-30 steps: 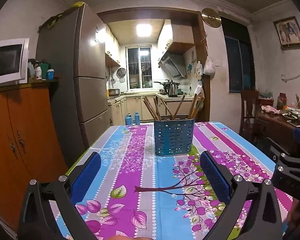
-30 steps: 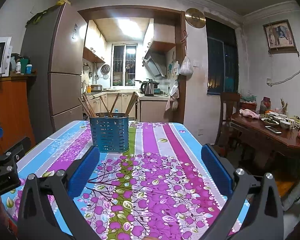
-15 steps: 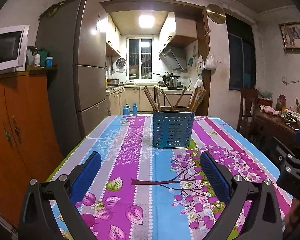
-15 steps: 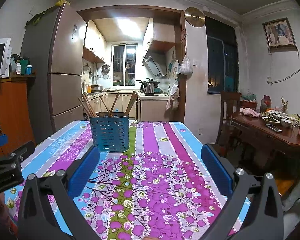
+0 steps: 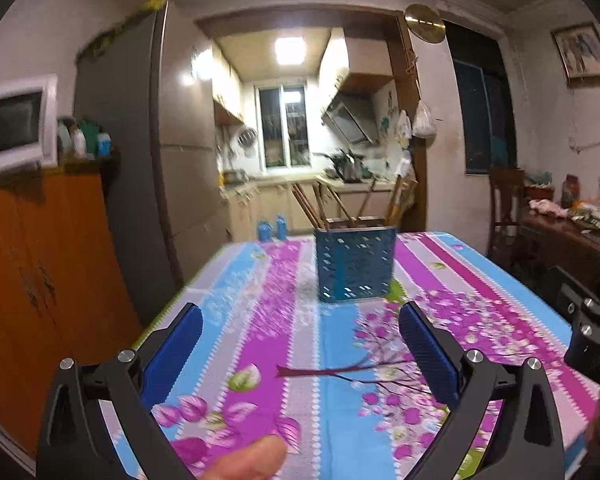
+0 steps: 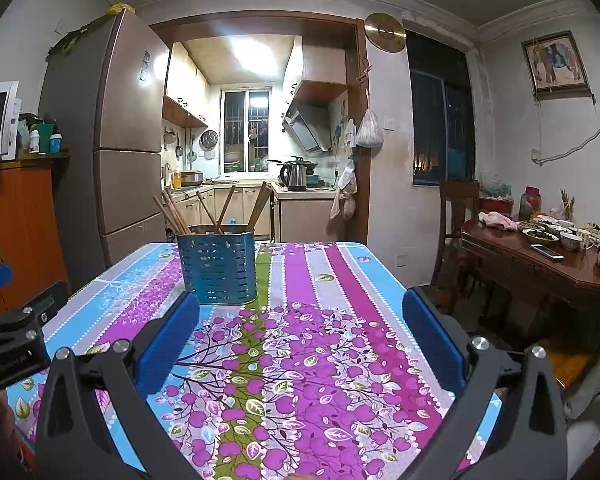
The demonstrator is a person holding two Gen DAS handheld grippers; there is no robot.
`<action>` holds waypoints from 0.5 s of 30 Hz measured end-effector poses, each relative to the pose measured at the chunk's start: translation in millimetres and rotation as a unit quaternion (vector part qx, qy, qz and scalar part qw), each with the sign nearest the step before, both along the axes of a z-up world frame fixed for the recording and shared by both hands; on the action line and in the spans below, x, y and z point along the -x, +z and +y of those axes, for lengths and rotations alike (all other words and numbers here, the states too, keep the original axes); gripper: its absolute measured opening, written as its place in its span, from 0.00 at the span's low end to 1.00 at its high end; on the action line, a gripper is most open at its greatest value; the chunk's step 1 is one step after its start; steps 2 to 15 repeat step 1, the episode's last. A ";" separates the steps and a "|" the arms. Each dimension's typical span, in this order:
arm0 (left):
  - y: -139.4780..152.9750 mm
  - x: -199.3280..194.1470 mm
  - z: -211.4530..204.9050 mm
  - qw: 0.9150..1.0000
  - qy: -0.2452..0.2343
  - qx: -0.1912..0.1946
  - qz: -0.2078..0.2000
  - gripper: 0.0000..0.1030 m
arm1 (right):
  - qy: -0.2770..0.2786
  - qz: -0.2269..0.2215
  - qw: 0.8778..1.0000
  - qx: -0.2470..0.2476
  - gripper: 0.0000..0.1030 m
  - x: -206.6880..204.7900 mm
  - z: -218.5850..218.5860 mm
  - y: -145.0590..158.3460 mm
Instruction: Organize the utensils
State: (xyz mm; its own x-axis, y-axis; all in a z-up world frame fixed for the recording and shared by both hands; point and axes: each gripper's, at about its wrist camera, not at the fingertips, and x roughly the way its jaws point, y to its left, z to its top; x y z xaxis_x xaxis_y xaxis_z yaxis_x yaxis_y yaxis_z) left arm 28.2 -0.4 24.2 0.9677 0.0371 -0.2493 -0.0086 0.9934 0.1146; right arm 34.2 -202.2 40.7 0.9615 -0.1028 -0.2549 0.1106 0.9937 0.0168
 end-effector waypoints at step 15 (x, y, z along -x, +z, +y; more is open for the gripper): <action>-0.1 1.4 -1.4 1.000 -0.003 -0.003 -0.003 0.95 | 0.000 0.001 1.000 0.000 0.95 0.1 -0.1 -0.1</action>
